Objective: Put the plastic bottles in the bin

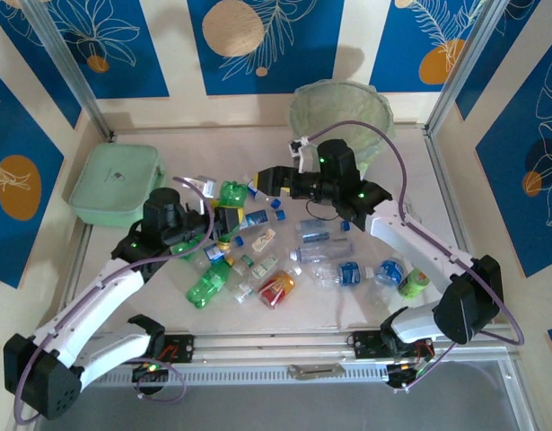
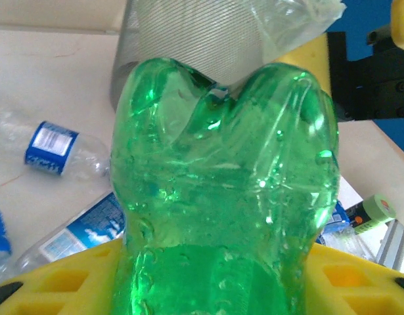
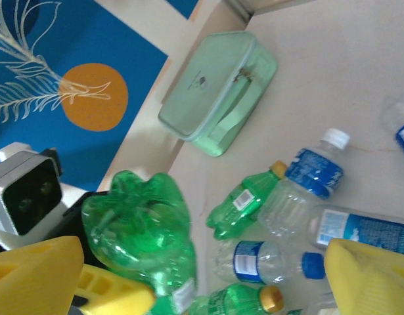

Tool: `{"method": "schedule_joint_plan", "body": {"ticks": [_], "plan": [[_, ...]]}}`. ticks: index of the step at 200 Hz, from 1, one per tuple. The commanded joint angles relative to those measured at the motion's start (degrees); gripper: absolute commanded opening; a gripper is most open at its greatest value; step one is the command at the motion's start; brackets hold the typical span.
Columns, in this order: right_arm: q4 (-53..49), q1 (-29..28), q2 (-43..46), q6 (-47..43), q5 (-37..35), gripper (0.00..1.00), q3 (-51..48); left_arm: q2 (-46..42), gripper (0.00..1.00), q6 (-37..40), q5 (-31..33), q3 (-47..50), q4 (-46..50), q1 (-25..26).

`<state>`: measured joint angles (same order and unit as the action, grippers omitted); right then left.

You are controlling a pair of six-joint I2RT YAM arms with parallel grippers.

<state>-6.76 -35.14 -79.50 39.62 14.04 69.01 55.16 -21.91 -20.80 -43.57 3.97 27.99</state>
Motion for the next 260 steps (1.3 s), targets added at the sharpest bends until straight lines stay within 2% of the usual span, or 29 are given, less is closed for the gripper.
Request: {"method": "schedule_joint_plan", "body": {"ticks": [1, 47, 119, 170, 191, 215, 232, 246, 260], "plan": [[2.4, -1.4, -1.1, 2.2, 2.8, 0.94, 2.0, 1.4, 0.38, 1.8, -0.2, -1.5, -8.1, 2.8], [2.5, -3.4, -3.6, 2.8, 2.3, 0.94, 3.1, 4.1, 0.38, 3.1, 2.2, -2.3, -10.8, 7.2], [-0.4, -5.5, -5.7, 1.2, 0.1, 0.89, 4.9, 4.4, 0.39, 3.3, 6.4, -2.0, -11.2, 8.4], [-0.9, -5.7, -5.7, 1.4, -0.9, 0.76, 4.4, 4.5, 0.4, 3.1, 7.9, -2.0, -11.8, 8.6], [-0.5, -5.7, -5.9, 1.7, -1.0, 0.66, 4.1, 4.3, 0.42, 2.8, 7.6, -1.7, -12.2, 8.7], [-0.1, -5.6, -6.3, 1.9, -0.8, 0.62, 4.2, 3.8, 0.52, 2.6, 7.3, -1.0, -12.9, 8.9], [-0.1, -5.1, -6.2, 2.0, -1.5, 0.62, 4.2, 3.1, 0.81, 2.2, 7.4, -0.4, -12.9, 8.9], [0.0, -4.4, -6.0, 1.4, -2.1, 0.62, 4.4, 2.2, 0.99, 1.7, 8.2, 0.3, -12.7, 8.8], [-0.4, -3.2, -5.8, 0.5, -2.8, 0.62, 4.7, 0.7, 0.99, 1.2, 9.4, 1.6, -12.5, 8.8]]}}
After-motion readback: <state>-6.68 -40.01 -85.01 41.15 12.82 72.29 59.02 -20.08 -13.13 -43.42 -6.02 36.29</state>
